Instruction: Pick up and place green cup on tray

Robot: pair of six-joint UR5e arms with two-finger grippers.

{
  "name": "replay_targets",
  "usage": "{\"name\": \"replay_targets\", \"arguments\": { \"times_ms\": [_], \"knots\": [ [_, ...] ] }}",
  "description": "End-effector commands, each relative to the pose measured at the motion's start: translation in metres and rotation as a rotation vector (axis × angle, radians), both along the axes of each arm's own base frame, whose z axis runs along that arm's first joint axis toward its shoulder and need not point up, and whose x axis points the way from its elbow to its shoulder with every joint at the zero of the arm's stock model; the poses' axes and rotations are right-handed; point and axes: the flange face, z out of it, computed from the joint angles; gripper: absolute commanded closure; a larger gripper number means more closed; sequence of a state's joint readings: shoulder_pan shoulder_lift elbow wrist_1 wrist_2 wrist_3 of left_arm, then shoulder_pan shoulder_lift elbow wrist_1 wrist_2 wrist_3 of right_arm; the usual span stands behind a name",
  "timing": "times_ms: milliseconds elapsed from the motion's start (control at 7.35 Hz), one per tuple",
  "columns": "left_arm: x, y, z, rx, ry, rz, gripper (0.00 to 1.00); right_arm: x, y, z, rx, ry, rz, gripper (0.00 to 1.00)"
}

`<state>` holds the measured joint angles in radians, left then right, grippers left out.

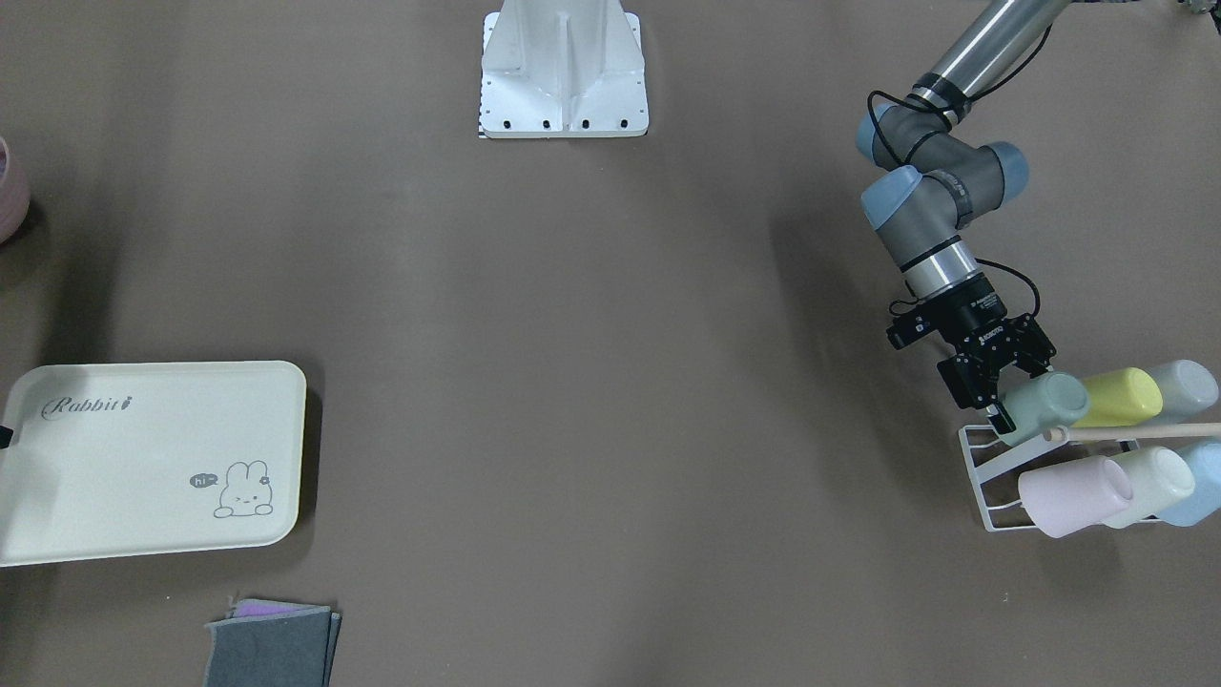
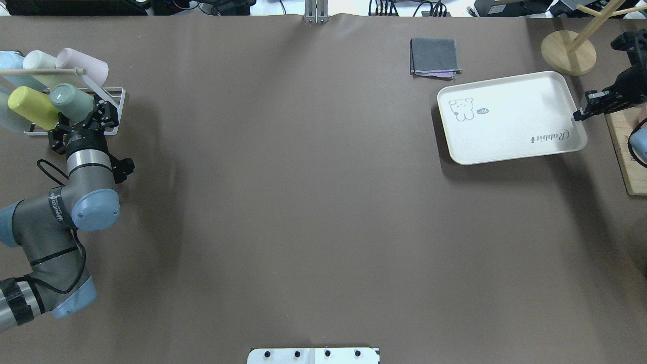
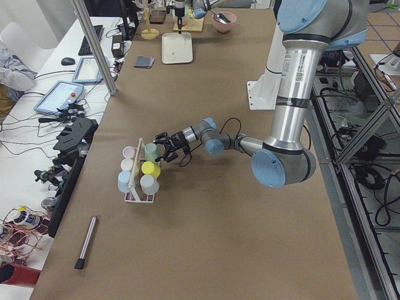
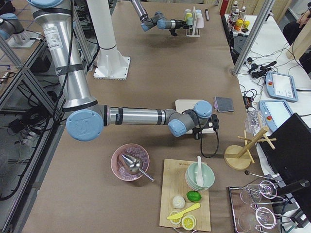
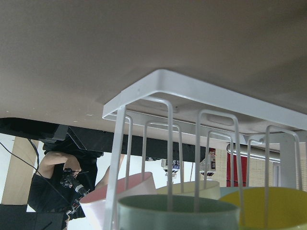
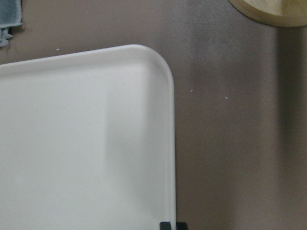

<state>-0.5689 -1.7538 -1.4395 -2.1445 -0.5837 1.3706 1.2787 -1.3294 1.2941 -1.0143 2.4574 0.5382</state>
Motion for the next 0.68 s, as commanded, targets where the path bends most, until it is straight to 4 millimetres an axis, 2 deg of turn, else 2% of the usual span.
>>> {"name": "replay_targets", "arguments": {
  "times_ms": [0,272,545],
  "knots": [
    [-0.009,-0.008,0.009,0.010,0.003,-0.004,0.07,0.015,0.002,-0.044,-0.004,-0.087,0.030,1.00],
    [-0.012,-0.011,0.007,0.019,-0.002,0.003,0.07,0.014,0.005,-0.092,0.009,-0.123,0.067,1.00],
    [0.002,-0.021,0.004,0.019,-0.002,0.003,0.07,-0.020,0.028,-0.165,-0.011,-0.186,0.083,1.00]
  ]
}}
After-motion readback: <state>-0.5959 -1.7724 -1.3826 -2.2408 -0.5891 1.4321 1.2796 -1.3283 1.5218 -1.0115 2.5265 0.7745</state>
